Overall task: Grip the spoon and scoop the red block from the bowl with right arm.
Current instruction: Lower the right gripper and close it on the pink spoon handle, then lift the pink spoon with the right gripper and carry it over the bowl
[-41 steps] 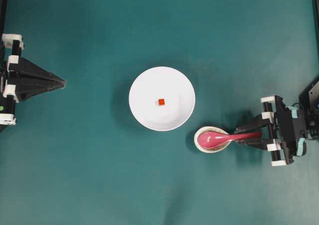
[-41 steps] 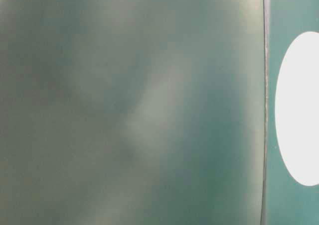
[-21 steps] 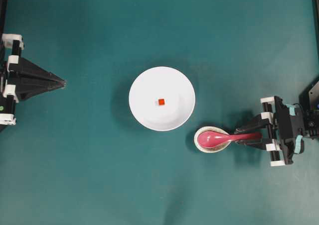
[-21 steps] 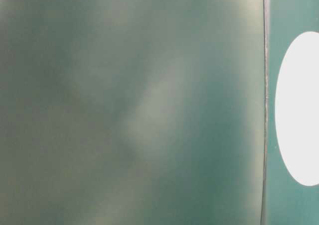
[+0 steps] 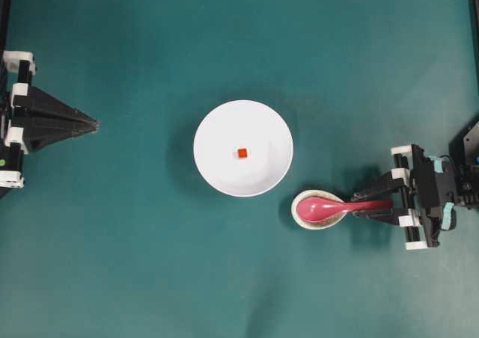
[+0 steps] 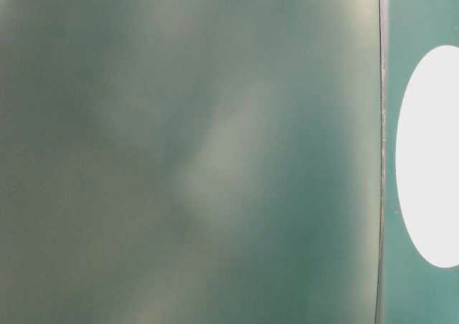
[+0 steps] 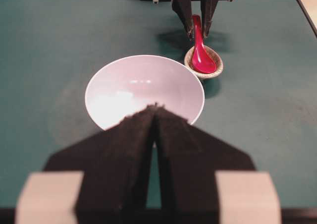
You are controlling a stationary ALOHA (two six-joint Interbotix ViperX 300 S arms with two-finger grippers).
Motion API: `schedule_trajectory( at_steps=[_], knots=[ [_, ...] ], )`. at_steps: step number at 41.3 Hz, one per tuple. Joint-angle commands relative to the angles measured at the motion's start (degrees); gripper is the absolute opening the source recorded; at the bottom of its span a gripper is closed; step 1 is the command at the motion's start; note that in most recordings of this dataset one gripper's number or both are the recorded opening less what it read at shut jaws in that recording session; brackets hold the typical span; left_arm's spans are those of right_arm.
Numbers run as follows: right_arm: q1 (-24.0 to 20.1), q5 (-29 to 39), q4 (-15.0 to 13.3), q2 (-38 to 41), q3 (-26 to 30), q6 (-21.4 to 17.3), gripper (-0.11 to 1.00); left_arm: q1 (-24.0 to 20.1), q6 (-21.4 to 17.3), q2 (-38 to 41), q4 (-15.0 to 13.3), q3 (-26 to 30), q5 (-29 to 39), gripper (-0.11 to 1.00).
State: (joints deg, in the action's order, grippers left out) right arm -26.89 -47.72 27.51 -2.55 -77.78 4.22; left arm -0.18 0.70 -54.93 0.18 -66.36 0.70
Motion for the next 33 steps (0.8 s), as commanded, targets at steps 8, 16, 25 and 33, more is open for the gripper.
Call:
schedule_trajectory(
  at_steps=[8,16,25,33],
  knots=[
    [0.09,-0.44,0.18,-0.88,0.62,0.0,0.38,0.18,0.0,0.35,0.09,1.49,-0.18,0.01],
    [0.09,-0.35,0.18,-0.88,0.7,0.0,0.34,0.18,0.0,0.35,0.0,1.58,-0.18,0.01],
    [0.09,-0.44,0.18,-1.41,0.7,0.0,0.24,0.18,0.0,0.35,0.0,1.58,-0.26,0.01],
    [0.62,0.35,0.18,-6.59,0.97,0.0,0.24,0.18,0.0,0.35,0.0,1.67,-0.26,0.01]
  ],
)
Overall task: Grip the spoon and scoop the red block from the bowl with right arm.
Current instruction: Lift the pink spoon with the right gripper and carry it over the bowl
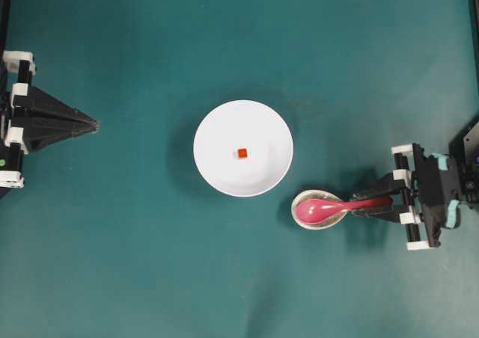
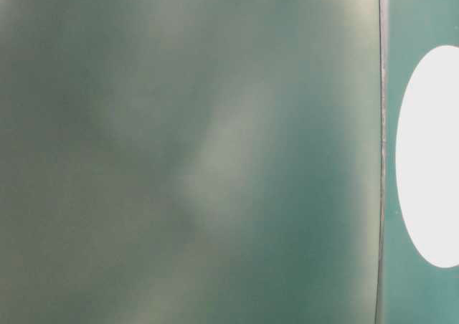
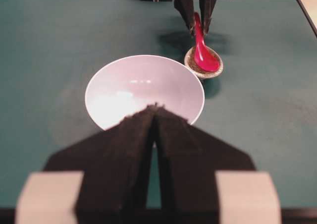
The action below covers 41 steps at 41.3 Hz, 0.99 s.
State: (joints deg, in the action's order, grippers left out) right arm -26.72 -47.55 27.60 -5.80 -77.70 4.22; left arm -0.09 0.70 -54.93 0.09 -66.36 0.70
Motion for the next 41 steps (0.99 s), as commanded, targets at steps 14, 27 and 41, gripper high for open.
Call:
schedule_trajectory(
  at_steps=[14,27,41],
  knots=[
    [8.35,18.02,0.0,-19.07,4.92,1.41,0.24,0.09,0.0,0.18,0.09,1.67,-0.44,0.01],
    [20.83,44.12,-0.88,-30.76,14.41,6.94,0.24,0.0,-0.09,-0.09,0.09,1.76,-0.26,0.01],
    [31.82,58.97,-2.64,-31.11,24.08,7.91,0.24,0.09,-1.05,-0.35,0.09,1.76,-0.18,0.01]
  ],
)
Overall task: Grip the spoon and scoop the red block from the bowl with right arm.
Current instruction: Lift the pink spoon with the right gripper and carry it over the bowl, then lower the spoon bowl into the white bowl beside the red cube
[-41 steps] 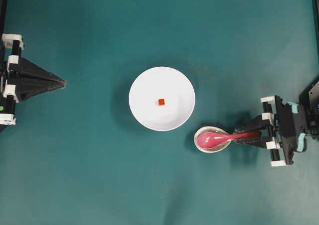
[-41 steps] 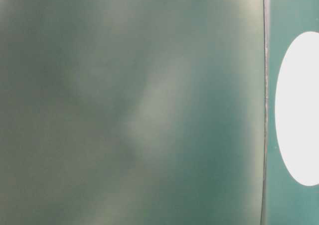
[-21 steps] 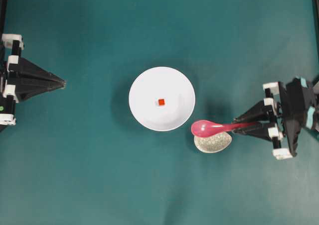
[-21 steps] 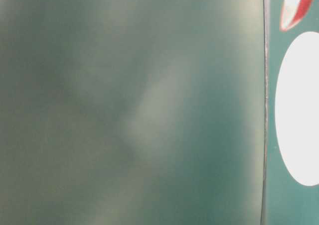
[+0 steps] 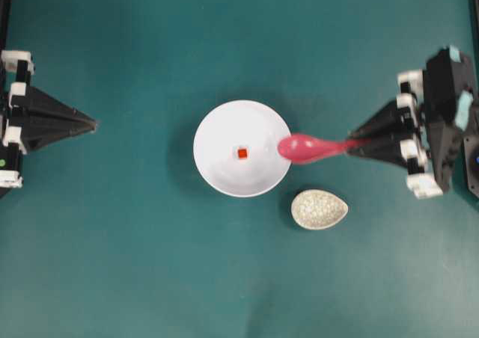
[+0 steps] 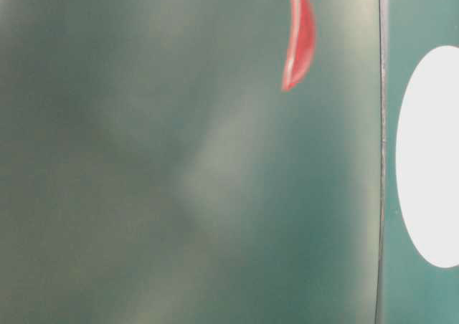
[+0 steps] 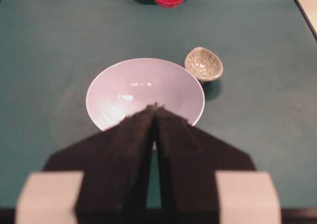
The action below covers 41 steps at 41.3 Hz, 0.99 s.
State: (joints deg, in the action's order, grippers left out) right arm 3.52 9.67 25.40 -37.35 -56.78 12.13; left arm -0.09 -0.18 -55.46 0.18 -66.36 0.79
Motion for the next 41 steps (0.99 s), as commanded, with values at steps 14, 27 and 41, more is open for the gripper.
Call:
schedule_trajectory(
  at_steps=[14,27,41],
  knots=[
    [5.98,17.05,-0.62,7.29,12.74,-0.44,0.24,0.0,-0.09,0.18,0.18,1.76,-0.26,0.01],
    [6.42,26.54,-0.62,19.34,22.68,-0.97,0.24,0.09,0.09,0.18,0.18,1.76,-0.26,0.01],
    [6.5,35.16,-6.5,29.97,34.19,-8.79,0.24,0.09,0.62,0.18,0.18,1.76,0.35,0.01]
  ],
)
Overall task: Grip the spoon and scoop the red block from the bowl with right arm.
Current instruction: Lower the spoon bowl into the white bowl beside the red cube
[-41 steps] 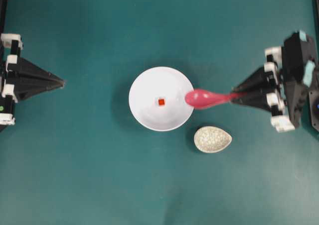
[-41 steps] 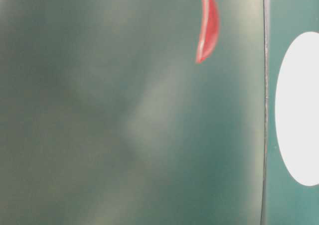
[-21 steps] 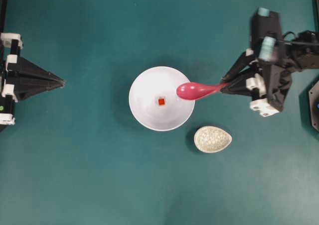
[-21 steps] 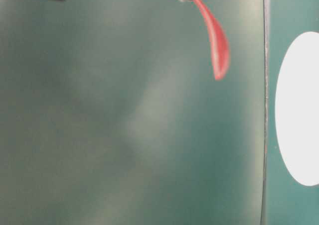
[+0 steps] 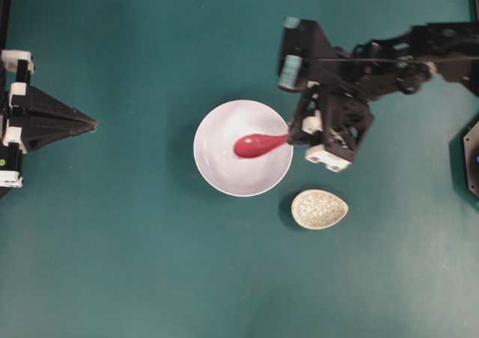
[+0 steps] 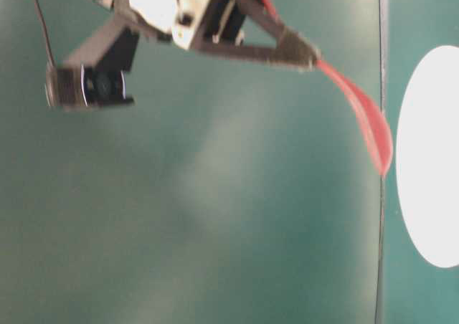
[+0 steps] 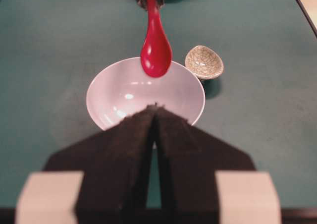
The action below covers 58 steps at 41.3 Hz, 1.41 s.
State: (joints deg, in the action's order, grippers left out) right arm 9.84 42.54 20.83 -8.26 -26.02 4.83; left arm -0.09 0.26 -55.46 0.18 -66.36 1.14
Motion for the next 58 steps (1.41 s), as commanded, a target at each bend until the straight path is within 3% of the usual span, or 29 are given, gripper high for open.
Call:
schedule_trajectory(
  at_steps=[1,7,12,58],
  knots=[
    [0.09,3.08,-2.55,1.32,4.04,-2.2,0.24,0.0,0.18,0.18,0.18,1.76,0.09,0.01],
    [0.09,8.0,-6.59,3.78,7.29,-6.06,0.24,0.0,0.26,0.18,0.18,1.76,0.44,0.01],
    [0.09,10.55,-8.09,4.92,8.88,-7.29,0.24,0.0,0.26,0.18,0.18,1.76,0.53,0.01],
    [-2.11,10.02,-8.35,10.63,7.21,-6.86,0.24,0.0,0.35,0.09,0.18,1.76,0.53,0.01]
  ],
)
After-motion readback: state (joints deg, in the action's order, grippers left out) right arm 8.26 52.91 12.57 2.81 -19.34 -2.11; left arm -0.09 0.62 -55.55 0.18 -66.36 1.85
